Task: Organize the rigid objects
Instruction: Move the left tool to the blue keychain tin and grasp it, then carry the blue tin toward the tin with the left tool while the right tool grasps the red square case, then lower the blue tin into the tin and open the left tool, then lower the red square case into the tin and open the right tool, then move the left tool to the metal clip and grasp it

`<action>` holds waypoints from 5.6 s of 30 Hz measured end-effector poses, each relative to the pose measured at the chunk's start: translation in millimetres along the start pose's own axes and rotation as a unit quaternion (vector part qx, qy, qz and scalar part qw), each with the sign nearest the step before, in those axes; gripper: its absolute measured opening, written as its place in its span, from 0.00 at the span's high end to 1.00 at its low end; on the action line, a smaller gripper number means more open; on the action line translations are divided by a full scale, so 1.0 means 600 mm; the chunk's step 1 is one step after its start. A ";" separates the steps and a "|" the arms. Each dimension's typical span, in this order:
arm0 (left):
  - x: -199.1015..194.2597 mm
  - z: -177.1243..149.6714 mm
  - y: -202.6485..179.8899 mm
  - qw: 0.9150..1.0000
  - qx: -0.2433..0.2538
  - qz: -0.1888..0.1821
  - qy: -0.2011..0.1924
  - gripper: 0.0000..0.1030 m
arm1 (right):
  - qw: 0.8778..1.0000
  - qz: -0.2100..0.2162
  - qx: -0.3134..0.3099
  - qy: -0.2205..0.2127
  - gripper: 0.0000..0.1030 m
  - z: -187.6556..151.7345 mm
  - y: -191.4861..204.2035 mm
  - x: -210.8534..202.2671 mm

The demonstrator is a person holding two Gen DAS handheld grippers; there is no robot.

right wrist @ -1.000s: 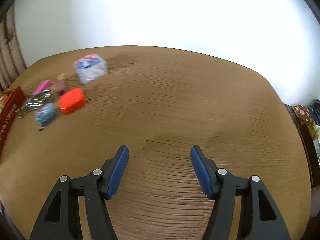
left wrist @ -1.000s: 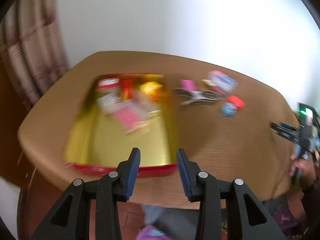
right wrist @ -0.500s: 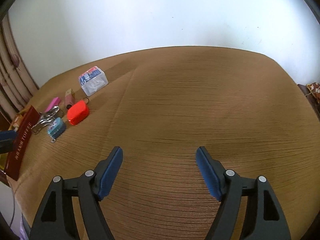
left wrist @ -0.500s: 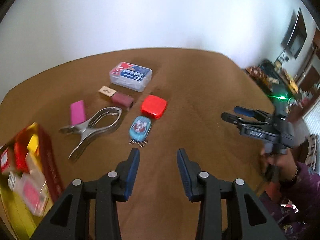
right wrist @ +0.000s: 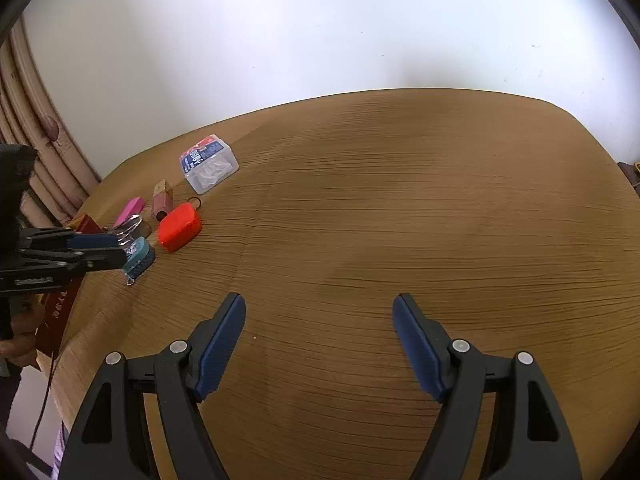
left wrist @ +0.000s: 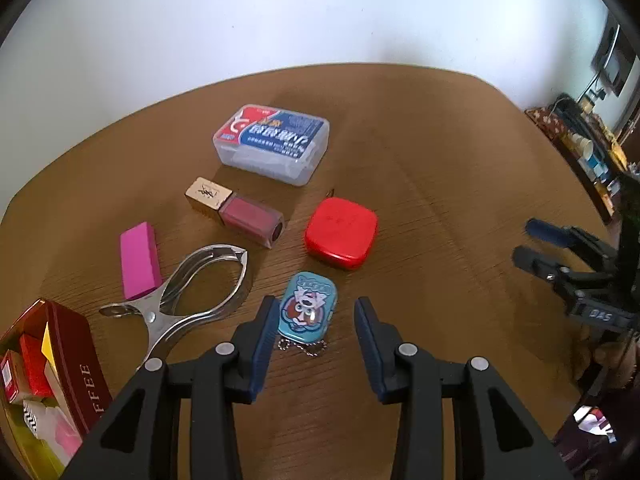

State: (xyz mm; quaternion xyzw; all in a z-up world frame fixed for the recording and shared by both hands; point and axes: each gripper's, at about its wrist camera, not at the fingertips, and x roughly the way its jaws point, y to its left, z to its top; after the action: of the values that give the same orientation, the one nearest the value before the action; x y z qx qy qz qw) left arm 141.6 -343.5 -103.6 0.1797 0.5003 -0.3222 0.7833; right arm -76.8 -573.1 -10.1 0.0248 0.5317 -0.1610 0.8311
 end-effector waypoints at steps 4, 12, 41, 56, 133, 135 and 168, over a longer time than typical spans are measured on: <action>0.005 -0.007 -0.003 1.000 0.009 0.007 0.008 0.62 | 1.000 0.002 0.000 0.002 0.28 0.002 0.001 0.003; 0.032 -0.003 0.002 0.999 0.011 0.012 0.033 0.61 | 1.000 0.002 -0.001 0.004 0.27 0.003 0.000 0.005; 0.018 -0.008 0.085 0.991 -0.129 -0.023 -0.016 0.79 | 1.000 0.004 -0.011 0.015 0.17 -0.011 0.004 0.007; -0.140 -0.154 0.050 0.979 -0.183 -0.042 -0.083 0.79 | 0.998 0.029 -0.053 0.022 0.17 0.010 0.054 0.017; -0.320 -0.395 0.257 0.914 -0.325 0.198 -0.140 0.56 | 0.946 0.191 -0.241 0.098 0.58 0.008 0.641 0.084; -0.323 -0.401 0.263 0.914 -0.333 0.183 -0.144 0.56 | 0.946 0.187 -0.242 0.106 0.58 0.002 0.644 0.098; -0.298 -0.330 0.149 0.961 -0.212 0.114 -0.138 0.56 | 0.969 -0.190 -0.157 -0.028 0.31 -0.002 0.112 0.022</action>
State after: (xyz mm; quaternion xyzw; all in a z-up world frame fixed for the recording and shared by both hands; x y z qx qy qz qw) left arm 18.5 -100.9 -32.7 0.0191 0.4207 -0.1389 0.8963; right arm -53.0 -512.6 -31.3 -0.2117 0.5221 -0.2314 0.7932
